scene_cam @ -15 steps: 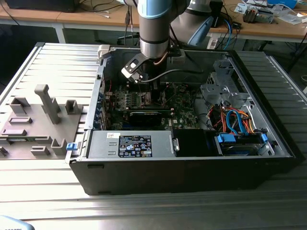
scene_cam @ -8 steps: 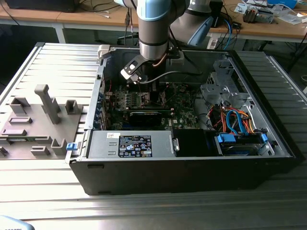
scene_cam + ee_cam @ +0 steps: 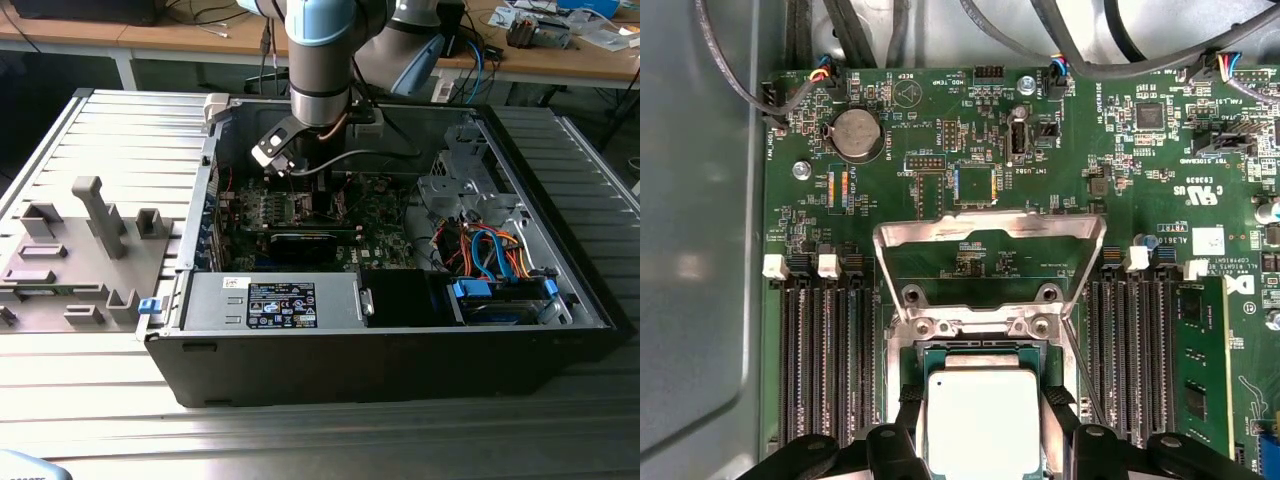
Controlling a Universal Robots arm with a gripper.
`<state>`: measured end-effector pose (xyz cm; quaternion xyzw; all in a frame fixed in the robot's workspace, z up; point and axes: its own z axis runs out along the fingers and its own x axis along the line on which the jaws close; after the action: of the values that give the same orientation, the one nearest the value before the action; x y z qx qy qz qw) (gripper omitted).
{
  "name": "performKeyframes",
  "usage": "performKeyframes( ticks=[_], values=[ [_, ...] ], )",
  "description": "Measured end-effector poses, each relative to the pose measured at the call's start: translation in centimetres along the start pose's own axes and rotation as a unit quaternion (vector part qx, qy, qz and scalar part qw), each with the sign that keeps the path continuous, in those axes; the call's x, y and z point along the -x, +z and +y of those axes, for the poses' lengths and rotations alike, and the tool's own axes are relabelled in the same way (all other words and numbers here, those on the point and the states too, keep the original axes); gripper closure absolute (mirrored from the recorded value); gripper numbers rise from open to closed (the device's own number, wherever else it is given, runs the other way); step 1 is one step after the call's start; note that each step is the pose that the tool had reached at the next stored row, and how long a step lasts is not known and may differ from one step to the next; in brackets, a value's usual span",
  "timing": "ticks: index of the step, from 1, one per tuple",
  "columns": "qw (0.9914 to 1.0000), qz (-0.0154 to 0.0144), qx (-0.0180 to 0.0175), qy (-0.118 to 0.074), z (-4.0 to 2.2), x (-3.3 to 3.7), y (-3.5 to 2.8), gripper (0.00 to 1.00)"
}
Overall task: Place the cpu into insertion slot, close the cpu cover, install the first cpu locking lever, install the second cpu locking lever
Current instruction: 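Place the cpu into insertion slot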
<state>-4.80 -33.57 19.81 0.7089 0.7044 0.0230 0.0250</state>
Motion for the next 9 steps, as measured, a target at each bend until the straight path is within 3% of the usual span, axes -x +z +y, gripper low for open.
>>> performKeyframes(
  ticks=[8,9],
  values=[
    [1.0,0.0002,0.0001,0.0,0.02,-0.01,0.02,0.44],
    [1.0,0.0002,0.0001,0.0,0.02,-0.01,0.02,0.38]
  ],
)
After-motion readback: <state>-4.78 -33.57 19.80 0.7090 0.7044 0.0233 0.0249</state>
